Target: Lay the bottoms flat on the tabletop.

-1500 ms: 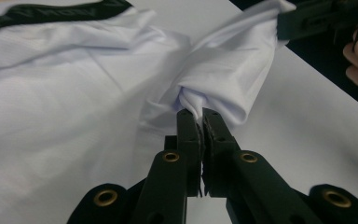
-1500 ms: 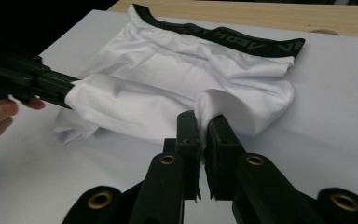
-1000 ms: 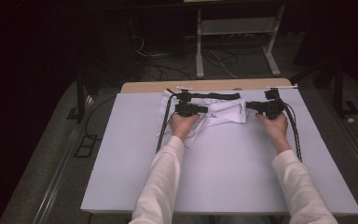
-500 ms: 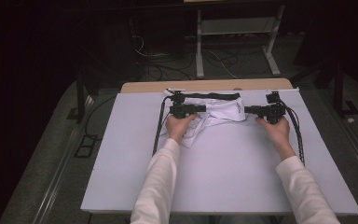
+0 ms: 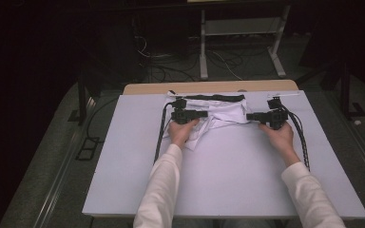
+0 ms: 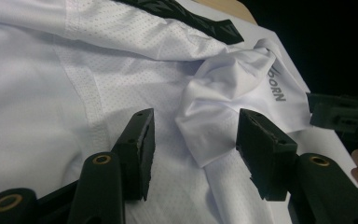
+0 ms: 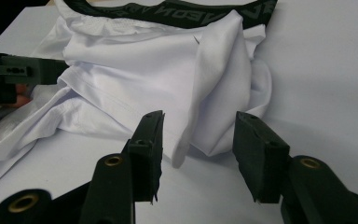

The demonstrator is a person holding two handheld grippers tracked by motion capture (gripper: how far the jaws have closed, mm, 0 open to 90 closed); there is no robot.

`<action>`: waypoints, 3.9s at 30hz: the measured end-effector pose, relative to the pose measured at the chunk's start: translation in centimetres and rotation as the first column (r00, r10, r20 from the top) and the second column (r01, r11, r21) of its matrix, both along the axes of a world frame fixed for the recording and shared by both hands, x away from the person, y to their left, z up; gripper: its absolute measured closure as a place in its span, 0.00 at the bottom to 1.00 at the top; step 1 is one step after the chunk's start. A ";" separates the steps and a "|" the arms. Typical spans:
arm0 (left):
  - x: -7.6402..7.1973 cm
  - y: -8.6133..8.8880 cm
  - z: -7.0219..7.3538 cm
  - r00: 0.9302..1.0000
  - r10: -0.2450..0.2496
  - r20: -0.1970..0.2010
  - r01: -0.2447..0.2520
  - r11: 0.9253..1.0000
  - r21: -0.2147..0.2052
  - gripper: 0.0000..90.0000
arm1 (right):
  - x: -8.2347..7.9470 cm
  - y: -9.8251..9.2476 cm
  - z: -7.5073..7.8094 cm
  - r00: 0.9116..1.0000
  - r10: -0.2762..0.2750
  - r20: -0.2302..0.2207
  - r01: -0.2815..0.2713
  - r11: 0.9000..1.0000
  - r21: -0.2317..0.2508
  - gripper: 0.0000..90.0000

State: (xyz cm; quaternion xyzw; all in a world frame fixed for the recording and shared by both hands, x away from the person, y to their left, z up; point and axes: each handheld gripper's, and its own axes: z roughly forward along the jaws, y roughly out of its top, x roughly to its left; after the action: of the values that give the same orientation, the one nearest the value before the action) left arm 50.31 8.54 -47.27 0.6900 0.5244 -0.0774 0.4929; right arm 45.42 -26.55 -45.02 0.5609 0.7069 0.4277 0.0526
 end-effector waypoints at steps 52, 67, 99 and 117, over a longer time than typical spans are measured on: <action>-6.5 -1.8 3.2 0.984 -0.175 0.039 0.174 0.984 0.046 0.99 | -5.8 -3.5 2.4 0.997 0.068 -0.026 -0.064 0.990 0.123 0.97; -13.8 -2.0 3.1 0.971 -0.241 -0.008 0.241 0.969 0.048 0.99 | -11.9 -4.2 2.3 0.986 0.144 -0.079 -0.133 0.982 0.131 0.97; -22.4 -4.7 2.5 0.886 -0.464 -0.023 0.462 0.875 0.147 0.99 | -20.4 -7.2 0.2 0.954 0.223 -0.200 -0.205 0.973 0.107 0.96; -24.1 -3.9 1.6 0.875 -0.480 -0.059 0.483 0.873 0.072 0.99 | -20.7 -6.6 -0.2 0.932 0.244 -0.268 -0.224 0.969 0.102 0.96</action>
State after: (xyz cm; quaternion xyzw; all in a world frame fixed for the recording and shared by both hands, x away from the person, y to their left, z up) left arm 26.25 4.67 -45.67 0.8174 0.3488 -0.1888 0.4178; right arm 24.71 -33.18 -45.21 0.5288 0.7536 0.3721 -0.1182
